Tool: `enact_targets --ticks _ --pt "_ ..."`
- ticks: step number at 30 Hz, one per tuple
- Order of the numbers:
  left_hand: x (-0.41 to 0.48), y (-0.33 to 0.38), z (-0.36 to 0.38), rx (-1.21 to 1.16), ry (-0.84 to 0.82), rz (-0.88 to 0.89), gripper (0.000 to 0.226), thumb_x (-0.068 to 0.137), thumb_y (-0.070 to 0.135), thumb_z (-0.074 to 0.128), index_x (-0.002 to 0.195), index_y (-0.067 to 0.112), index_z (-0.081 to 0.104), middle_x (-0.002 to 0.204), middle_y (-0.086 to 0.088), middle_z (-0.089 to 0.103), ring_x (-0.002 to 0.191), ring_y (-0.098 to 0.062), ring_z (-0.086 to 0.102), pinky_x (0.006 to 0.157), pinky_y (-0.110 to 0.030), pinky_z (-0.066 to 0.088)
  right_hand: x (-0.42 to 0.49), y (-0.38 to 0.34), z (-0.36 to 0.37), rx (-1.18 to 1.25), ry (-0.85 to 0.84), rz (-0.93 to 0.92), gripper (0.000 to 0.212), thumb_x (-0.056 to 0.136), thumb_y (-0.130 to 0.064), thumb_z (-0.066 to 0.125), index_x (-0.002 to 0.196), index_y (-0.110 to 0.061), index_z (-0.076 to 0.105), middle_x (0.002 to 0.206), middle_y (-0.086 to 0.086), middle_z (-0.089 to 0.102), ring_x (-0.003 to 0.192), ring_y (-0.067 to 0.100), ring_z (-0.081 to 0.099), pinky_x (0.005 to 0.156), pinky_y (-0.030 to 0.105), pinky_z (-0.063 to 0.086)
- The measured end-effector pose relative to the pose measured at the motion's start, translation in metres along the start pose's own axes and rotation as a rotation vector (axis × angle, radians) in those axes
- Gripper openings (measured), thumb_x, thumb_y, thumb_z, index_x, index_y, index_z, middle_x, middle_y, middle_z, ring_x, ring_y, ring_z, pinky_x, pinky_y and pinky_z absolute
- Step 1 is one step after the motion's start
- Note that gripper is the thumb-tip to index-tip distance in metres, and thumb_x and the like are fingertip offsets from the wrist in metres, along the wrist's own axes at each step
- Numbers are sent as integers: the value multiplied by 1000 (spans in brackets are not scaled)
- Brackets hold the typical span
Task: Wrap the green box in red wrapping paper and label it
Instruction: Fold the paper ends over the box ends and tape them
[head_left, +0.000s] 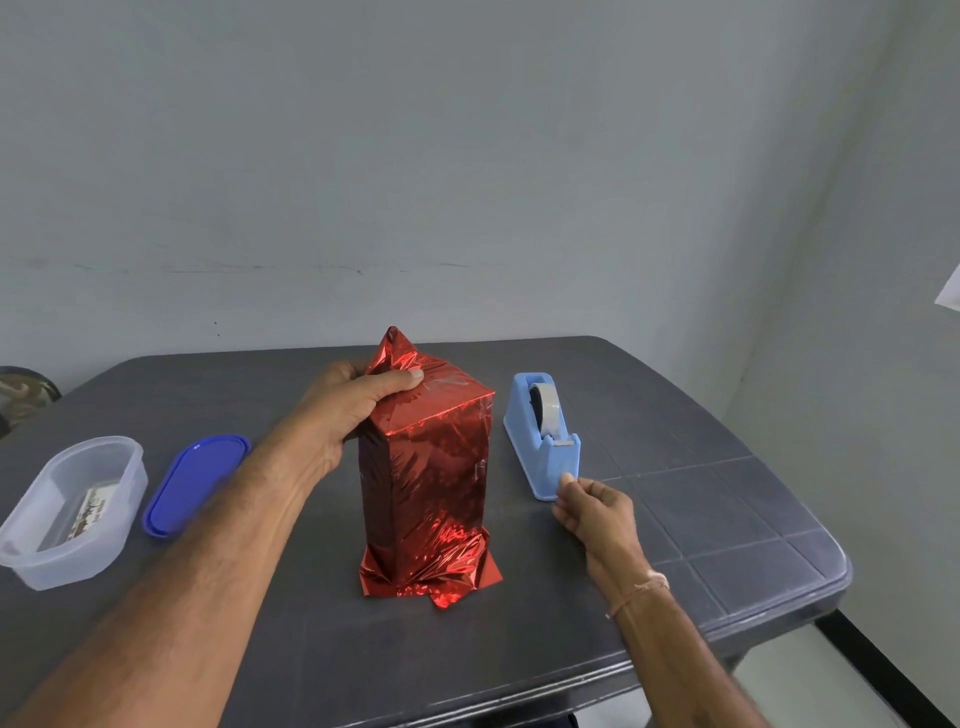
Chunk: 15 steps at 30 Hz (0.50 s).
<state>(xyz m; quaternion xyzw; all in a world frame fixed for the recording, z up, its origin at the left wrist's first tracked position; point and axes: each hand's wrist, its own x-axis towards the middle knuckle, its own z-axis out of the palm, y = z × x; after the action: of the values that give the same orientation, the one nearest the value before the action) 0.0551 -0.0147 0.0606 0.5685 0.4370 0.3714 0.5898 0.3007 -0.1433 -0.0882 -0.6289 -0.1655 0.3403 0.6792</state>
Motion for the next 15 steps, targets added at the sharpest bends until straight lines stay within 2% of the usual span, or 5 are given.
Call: enact_targets --ticks 4,8,11,13,15 --pt "6 0 -2 21 -12 -17 38 74 25 89 104 8 74 88 -10 79 71 -18 72 67 -28 55 -23 -28 5 3 -304 -60 18 99 -25 66 96 -7 70 85 5 63 82 14 61 73 27 57" --pt "8 5 -6 42 -36 -34 32 74 25 90 98 12 73 84 -9 79 71 -18 71 76 -30 56 -41 -92 30 -144 -554 -278 20 103 -27 58 96 -8 63 88 2 62 90 15 59 81 29 50" --pt "8 5 -9 42 -40 -45 38 73 26 91 102 12 72 85 -7 79 74 -18 72 82 -33 58 -55 -138 51 -285 -721 -449 25 101 -32 58 93 -9 64 87 2 61 86 12 57 78 26 48" --pt "8 4 -10 49 -73 -44 37 73 27 91 103 12 74 87 -6 79 72 -16 71 77 -30 58 -66 -162 66 -430 -832 -524 26 100 -32 59 89 -9 63 83 2 60 80 10 56 75 23 48" --pt "8 5 -12 45 -107 -48 31 75 26 89 99 12 75 86 -6 79 66 -13 71 67 -23 57 -72 -180 83 -622 -916 -606 27 104 -29 59 86 -9 61 80 1 56 78 12 52 74 25 44"
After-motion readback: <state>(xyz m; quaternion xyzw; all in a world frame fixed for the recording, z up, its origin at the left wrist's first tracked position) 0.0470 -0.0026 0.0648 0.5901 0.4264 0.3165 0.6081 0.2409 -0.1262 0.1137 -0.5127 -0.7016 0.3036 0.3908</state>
